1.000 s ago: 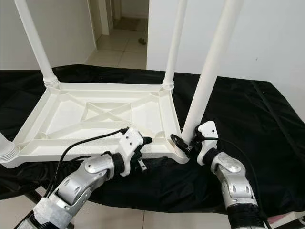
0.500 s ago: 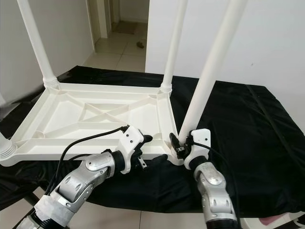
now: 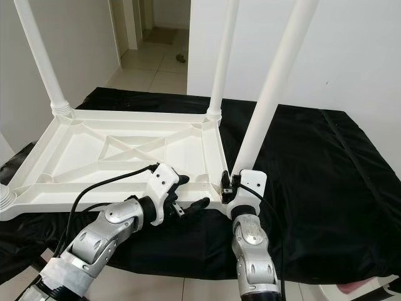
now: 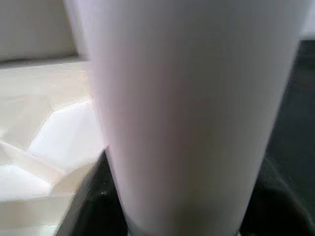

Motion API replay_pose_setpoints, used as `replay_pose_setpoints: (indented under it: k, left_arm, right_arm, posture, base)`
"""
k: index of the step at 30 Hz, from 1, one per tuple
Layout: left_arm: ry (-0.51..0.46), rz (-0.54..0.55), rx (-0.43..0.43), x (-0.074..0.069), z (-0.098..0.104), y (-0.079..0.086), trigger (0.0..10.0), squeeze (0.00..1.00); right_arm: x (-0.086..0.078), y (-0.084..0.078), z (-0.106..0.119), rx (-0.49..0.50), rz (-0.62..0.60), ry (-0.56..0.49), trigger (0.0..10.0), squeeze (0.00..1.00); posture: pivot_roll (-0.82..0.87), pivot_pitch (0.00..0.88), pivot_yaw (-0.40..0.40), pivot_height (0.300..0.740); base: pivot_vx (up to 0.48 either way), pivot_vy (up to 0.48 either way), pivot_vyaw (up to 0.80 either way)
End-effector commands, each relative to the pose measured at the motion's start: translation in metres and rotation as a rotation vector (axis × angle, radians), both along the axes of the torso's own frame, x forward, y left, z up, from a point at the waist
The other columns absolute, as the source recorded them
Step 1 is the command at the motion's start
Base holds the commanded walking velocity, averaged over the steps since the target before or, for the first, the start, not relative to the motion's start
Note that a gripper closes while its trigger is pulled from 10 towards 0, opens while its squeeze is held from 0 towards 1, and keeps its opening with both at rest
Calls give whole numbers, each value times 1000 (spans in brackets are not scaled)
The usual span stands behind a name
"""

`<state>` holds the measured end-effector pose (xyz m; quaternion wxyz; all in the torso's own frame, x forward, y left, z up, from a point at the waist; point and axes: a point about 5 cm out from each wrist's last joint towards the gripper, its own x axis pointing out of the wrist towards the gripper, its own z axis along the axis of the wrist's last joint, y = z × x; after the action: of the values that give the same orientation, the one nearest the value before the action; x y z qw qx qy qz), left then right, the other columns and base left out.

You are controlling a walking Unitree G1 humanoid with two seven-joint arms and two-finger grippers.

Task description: Building children table

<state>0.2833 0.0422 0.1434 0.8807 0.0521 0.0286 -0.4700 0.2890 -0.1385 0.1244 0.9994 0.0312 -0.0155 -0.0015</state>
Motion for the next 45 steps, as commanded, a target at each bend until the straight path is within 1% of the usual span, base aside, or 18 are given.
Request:
replay_pose_setpoints:
  k: [1,2,3,8,9,10,11,12,13,15,17,19,25,26,27,34,40,45]
  left_arm:
    - [-9,6,4,3,1,0,10000,0]
    - [-9,6,4,3,1,0,10000,0]
    - [-11,5,5,3,1,0,10000,0]
    - [-15,-5,7,2,2,-2,10000,0]
    - [-18,-10,8,2,3,-2,10000,0]
    - [-18,-10,8,2,3,-2,10000,0]
    - [-21,-16,11,2,3,-2,10000,0]
    - [-21,-16,11,2,3,-2,10000,0]
    - [-22,-20,13,2,3,-2,10000,0]
    - [-22,-20,13,2,3,-2,10000,0]
    - [-24,-27,19,2,3,-2,10000,0]
    - [-25,-31,20,3,3,-2,10000,0]
    - [-27,-32,20,4,4,-2,10000,0]
    - [-26,-32,18,4,4,-2,10000,0]
    - [-26,-31,18,5,4,-2,10000,0]
    - [-31,-20,16,6,5,-1,10000,0]
    - [-33,-12,14,7,5,0,10000,0]
    - [-35,-15,18,7,4,-1,10000,0]
  right_arm:
    - [-1,2,-8,28,26,44,10000,584]
    - [-1,2,-8,28,26,44,10000,584]
    - [1,-2,-5,23,54,22,10000,1000]
    - [5,-15,4,0,137,-13,10000,1000]
    - [7,-23,7,-21,195,-23,10000,710]
    - [7,-23,7,-21,195,-23,10000,710]
    - [8,-29,10,-50,254,-26,10000,0]
    - [8,-29,10,-50,254,-26,10000,0]
    - [8,-34,11,-94,339,-30,10000,0]
    - [8,-34,11,-94,339,-30,10000,0]
    - [7,-39,9,-173,483,-30,10000,0]
    - [8,-41,8,-194,534,-28,10000,0]
    - [12,-43,5,-219,600,-12,10000,0]
    - [14,-44,3,-215,624,0,314,0]
    - [17,-45,2,-229,642,9,0,0]
    - [21,-48,-1,-229,642,14,0,0]
    - [21,-46,-4,-183,556,17,0,0]
    - [18,-37,-10,-149,465,18,0,0]
  posture:
    - [-4,0,-27,740]
    - [-4,0,-27,740]
    - [-5,0,-25,740]
    - [-6,0,-23,740]
    - [-6,0,-22,740]
    - [-6,0,-22,740]
    - [-6,0,-19,740]
    - [-6,0,-19,740]
    - [-7,0,-14,740]
    - [-7,0,-14,740]
    - [-8,0,-12,740]
    - [-7,0,-11,740]
    - [-6,0,-8,740]
    - [-6,0,-8,740]
    - [-3,0,-8,740]
    - [8,0,-17,740]
    - [7,0,-16,740]
    - [5,0,-18,740]
  base:
    - [0,0,0]
    - [0,0,0]
    - [0,0,0]
    - [0,0,0]
    - [0,0,0]
    - [0,0,0]
    - [0,0,0]
    - [0,0,0]
    - [0,0,0]
    - [0,0,0]
    - [0,0,0]
    - [0,0,0]
    - [0,0,0]
    - [0,0,0]
    - [0,0,0]
    - [0,0,0]
    - [0,0,0]
    - [0,0,0]
